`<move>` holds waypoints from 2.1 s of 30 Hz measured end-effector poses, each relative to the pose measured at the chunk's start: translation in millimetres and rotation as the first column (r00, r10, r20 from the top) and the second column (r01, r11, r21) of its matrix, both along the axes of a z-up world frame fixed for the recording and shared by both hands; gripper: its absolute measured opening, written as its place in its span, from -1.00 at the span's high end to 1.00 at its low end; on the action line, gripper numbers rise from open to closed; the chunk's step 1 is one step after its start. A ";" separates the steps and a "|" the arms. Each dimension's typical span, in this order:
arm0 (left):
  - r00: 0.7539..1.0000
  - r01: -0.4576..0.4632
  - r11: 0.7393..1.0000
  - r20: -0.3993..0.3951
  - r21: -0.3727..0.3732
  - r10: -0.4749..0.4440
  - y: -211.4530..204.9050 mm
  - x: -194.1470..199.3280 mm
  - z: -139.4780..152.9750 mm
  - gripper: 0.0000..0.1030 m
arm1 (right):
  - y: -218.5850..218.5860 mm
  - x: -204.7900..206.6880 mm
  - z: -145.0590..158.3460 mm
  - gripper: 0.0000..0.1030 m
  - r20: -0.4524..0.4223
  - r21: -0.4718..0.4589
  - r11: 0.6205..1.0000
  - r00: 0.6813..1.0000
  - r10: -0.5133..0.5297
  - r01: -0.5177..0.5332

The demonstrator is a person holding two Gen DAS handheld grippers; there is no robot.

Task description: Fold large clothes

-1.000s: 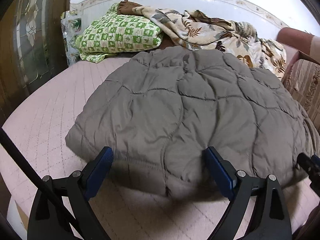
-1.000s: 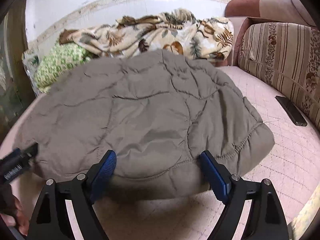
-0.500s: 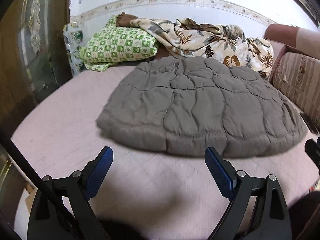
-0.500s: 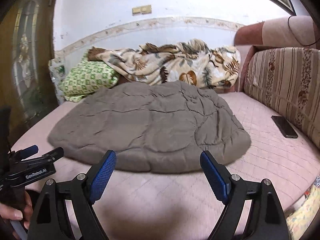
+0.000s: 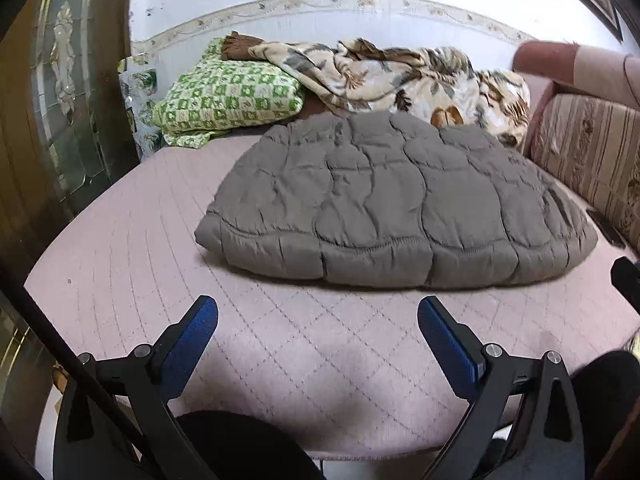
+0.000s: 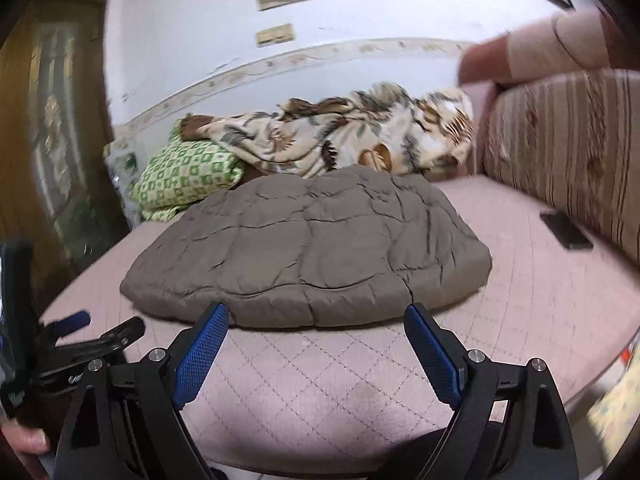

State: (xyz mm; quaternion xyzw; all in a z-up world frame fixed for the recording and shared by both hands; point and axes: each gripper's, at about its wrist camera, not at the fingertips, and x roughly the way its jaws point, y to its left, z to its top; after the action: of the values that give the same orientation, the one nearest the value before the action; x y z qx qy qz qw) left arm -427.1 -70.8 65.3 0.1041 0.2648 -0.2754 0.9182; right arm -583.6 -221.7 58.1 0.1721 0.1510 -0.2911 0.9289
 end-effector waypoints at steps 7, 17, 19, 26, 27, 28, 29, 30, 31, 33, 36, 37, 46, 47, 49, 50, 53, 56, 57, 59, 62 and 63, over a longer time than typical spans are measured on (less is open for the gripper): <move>1.000 0.009 1.000 0.005 0.003 -0.009 -13.5 14.4 1.5 -0.94 | -12.3 18.7 9.5 -0.81 -0.028 -0.039 0.999 1.000 0.011 -0.012; 0.998 0.006 0.989 -0.061 0.148 0.003 -44.5 36.7 -8.7 -0.94 | -26.2 42.6 4.7 -0.96 -0.087 -0.088 0.996 0.996 -0.024 0.016; 0.997 -0.005 0.986 -0.077 0.166 0.018 -46.5 39.9 -12.0 -0.94 | -27.6 43.3 2.4 -0.97 -0.093 -0.080 0.997 0.995 -0.028 0.021; 0.997 0.017 0.987 -0.071 0.162 -0.005 -45.1 35.9 -14.4 -0.94 | -27.5 44.2 1.4 -0.98 -0.095 -0.074 0.997 0.995 -0.021 0.014; 0.997 0.023 0.986 -0.076 0.163 -0.010 -45.8 36.0 -15.1 -0.94 | -27.3 44.4 1.5 -0.98 -0.096 -0.075 0.997 0.995 -0.020 0.013; 0.997 0.021 0.986 -0.075 0.166 -0.009 -46.8 36.0 -15.0 -0.94 | -27.0 44.4 1.3 -0.98 -0.097 -0.076 0.997 0.995 -0.019 0.012; 0.997 0.016 0.985 -0.072 0.169 -0.004 -46.6 35.9 -15.1 -0.94 | -27.2 44.3 1.4 -0.98 -0.097 -0.076 0.997 0.995 -0.018 0.011; 0.998 0.014 0.985 -0.070 0.169 -0.002 -46.7 36.1 -14.9 -0.94 | -27.3 44.4 1.6 -0.98 -0.096 -0.075 0.997 0.995 -0.018 0.011; 0.998 0.016 0.986 -0.070 0.167 -0.004 -46.2 35.7 -14.4 -0.94 | -27.2 44.9 1.5 -0.98 -0.096 -0.075 0.997 0.995 -0.018 0.011; 0.998 0.018 0.986 -0.066 0.168 -0.006 -46.1 34.5 -14.3 -0.94 | -27.0 44.8 1.6 -0.98 -0.097 -0.074 0.997 0.995 -0.019 0.012; 0.998 0.030 0.984 -0.067 0.175 -0.018 -47.6 32.9 -15.2 -0.94 | -26.5 45.2 1.2 -0.98 -0.096 -0.078 0.997 0.995 -0.019 0.011; 0.998 0.030 0.984 -0.064 0.178 -0.019 -48.4 32.5 -15.3 -0.94 | -25.5 45.5 1.2 -0.98 -0.096 -0.080 0.997 0.995 -0.019 0.012; 0.998 0.033 0.982 -0.060 0.186 -0.023 -48.8 30.6 -15.9 -0.94 | -22.1 45.0 1.2 -0.98 -0.096 -0.085 0.996 0.995 -0.020 0.011; 0.998 0.033 0.982 -0.059 0.187 -0.022 -49.1 30.6 -16.0 -0.94 | -22.2 44.9 1.3 -0.98 -0.096 -0.086 0.996 0.995 -0.020 0.012; 0.998 0.031 0.982 -0.060 0.188 -0.020 -49.5 30.3 -15.9 -0.94 | -22.2 45.0 1.3 -0.98 -0.095 -0.086 0.996 0.995 -0.021 0.012; 0.998 0.032 0.982 -0.060 0.187 -0.021 -49.1 30.5 -15.7 -0.94 | -21.7 45.1 1.3 -0.98 -0.096 -0.086 0.996 0.995 -0.020 0.011; 0.998 0.032 0.982 -0.063 0.186 -0.021 -49.2 31.0 -16.1 -0.94 | -21.7 44.8 1.1 -0.98 -0.096 -0.086 0.996 0.995 -0.020 0.012; 0.997 0.032 0.982 -0.072 0.184 -0.019 -48.4 31.9 -18.3 -0.94 | -21.7 45.1 1.0 -0.98 -0.098 -0.085 0.996 0.995 -0.020 0.011; 0.997 0.031 0.983 -0.074 0.183 -0.018 -48.0 32.2 -19.0 -0.94 | -21.5 45.0 1.2 -0.98 -0.096 -0.086 0.996 0.995 -0.020 0.012; 0.997 0.032 0.983 -0.075 0.181 -0.018 -47.1 33.2 -19.7 -0.94 | -21.2 45.4 0.9 -0.98 -0.097 -0.086 0.996 0.995 -0.019 0.011; 0.997 0.031 0.983 -0.074 0.183 -0.018 -47.1 33.5 -19.6 -0.94 | -20.7 44.9 1.1 -0.98 -0.097 -0.086 0.996 0.995 -0.020 0.011; 0.997 0.033 0.983 -0.075 0.183 -0.019 -47.0 33.8 -19.4 -0.94 | -21.1 45.3 1.1 -0.98 -0.097 -0.086 0.996 0.995 -0.020 0.011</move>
State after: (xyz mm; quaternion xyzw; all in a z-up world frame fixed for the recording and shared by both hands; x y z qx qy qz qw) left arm -393.3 -117.8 45.9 0.1818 0.3211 -0.2654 0.8907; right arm -538.3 -242.8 59.2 0.1189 0.1824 -0.3126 0.9246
